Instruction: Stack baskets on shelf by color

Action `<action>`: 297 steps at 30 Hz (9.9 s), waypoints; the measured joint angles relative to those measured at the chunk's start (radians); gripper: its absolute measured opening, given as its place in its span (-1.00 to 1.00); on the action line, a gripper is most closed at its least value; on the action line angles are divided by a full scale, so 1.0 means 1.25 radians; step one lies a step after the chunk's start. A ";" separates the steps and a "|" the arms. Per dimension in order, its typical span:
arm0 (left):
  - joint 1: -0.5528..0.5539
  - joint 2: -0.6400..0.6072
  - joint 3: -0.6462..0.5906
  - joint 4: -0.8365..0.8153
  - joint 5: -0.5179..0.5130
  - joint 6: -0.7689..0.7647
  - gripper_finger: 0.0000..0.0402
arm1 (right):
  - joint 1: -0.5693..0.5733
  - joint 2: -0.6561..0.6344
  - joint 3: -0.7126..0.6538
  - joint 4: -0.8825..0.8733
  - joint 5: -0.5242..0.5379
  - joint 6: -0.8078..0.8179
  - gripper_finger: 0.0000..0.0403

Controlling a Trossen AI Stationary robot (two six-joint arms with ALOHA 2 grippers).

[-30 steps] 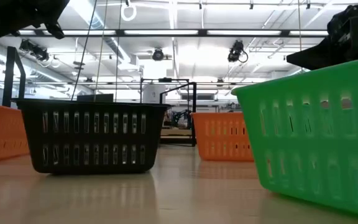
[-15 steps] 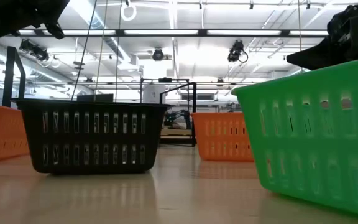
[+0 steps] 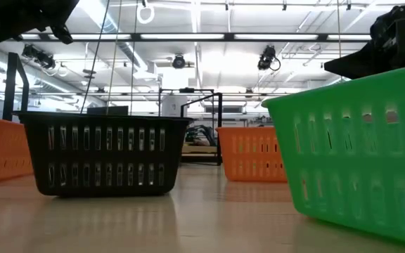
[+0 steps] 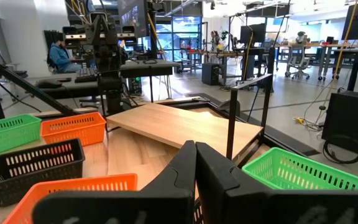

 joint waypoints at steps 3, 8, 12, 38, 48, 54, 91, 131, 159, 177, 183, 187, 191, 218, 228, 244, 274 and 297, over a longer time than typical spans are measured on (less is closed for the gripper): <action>0.000 0.000 0.000 0.002 0.000 0.000 -0.84 | 0.000 0.000 0.000 0.033 0.000 0.008 -0.93; 0.000 0.000 0.000 0.001 0.000 -0.044 -0.86 | 0.000 0.000 0.000 0.148 -0.015 0.100 -0.93; 0.000 0.000 0.000 -0.003 0.000 -0.097 -0.83 | 0.000 0.000 0.000 0.183 -0.015 0.105 -0.93; 0.064 0.312 0.289 -0.471 -0.151 -0.152 0.26 | -0.043 0.607 0.585 -0.657 -0.038 -0.039 0.21; 0.062 0.435 0.334 -0.466 -0.144 -0.216 0.32 | -0.021 0.932 0.712 -0.900 -0.252 -0.044 0.31; 0.062 0.440 0.336 -0.460 -0.143 -0.219 0.29 | -0.004 1.029 0.696 -0.836 -0.219 -0.101 0.23; 0.034 0.440 0.336 -0.470 -0.123 -0.253 0.23 | -0.024 1.130 0.640 -0.707 -0.179 -0.105 0.07; -0.177 0.872 0.842 -1.021 0.057 -0.459 0.21 | -0.038 1.129 0.640 -0.719 -0.154 -0.002 0.07; -0.315 1.277 1.088 -1.085 0.098 -0.684 0.16 | 0.040 0.752 0.641 -0.759 -0.050 0.236 0.16; -0.300 1.365 1.087 -1.127 0.088 -0.691 -0.55 | 0.062 0.748 0.641 -0.739 -0.033 0.190 0.16; -0.279 1.365 1.101 -1.136 0.086 -0.710 -0.95 | 0.061 0.748 0.641 -0.738 0.001 0.137 0.16; -0.255 1.354 1.192 -1.254 0.044 -0.708 -0.96 | 0.061 0.748 0.641 -0.735 0.024 0.126 0.16; -0.237 1.350 1.333 -1.489 -0.065 -0.706 -0.96 | 0.061 0.749 0.641 -0.735 0.034 0.131 0.16; -0.105 0.903 0.878 -1.495 -0.147 -0.852 -0.96 | 0.062 0.749 0.641 -0.672 0.027 0.060 0.16; -0.101 0.890 0.705 -1.406 -0.091 -0.836 -0.96 | 0.062 0.749 0.641 -0.711 0.002 0.034 0.16; -0.057 0.890 0.706 -1.474 -0.073 -0.776 -0.92 | 0.062 0.748 0.641 -0.724 -0.016 0.012 0.16; -0.056 0.890 0.727 -1.579 -0.087 -0.797 -0.37 | 0.062 0.748 0.641 -0.726 -0.033 0.013 0.16; -0.075 0.890 0.966 -1.630 -0.112 -0.792 -0.38 | 0.056 0.749 0.641 -0.741 -0.036 0.018 0.16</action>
